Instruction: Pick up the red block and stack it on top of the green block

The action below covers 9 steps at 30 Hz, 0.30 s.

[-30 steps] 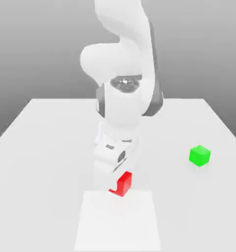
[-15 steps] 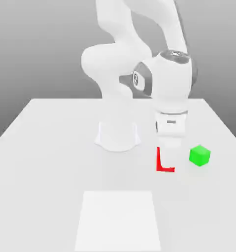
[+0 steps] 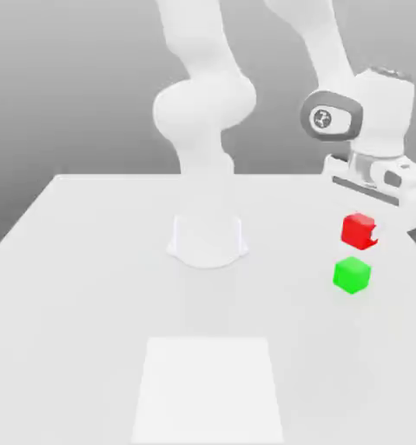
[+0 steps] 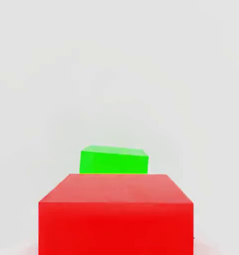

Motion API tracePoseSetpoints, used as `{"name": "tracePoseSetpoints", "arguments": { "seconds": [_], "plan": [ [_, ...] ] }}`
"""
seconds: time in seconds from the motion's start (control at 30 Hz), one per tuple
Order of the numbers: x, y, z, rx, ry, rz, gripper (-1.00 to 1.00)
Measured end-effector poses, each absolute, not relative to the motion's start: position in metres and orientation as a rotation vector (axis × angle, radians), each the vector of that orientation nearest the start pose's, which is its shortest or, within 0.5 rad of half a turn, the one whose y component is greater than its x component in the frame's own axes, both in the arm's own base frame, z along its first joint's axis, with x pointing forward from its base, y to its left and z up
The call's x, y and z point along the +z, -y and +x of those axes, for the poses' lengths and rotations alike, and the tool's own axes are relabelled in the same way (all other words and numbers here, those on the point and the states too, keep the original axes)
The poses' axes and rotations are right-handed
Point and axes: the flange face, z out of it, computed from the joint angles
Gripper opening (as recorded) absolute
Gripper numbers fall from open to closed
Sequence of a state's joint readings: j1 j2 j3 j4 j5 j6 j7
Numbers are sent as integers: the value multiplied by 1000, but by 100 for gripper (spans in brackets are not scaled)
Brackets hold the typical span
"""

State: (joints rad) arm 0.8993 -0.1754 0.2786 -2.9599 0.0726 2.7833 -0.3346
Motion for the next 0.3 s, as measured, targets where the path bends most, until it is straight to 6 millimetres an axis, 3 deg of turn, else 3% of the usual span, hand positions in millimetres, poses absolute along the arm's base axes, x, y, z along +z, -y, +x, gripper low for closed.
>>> {"name": "tracePoseSetpoints", "arguments": {
  "seconds": [0.2,0.23,0.3],
  "plan": [
    [185,-295,129,-2,2083,-2363,-100],
    [181,-294,129,0,2081,-2360,100],
    [181,-294,129,0,2079,-2362,100]
  ]
}}
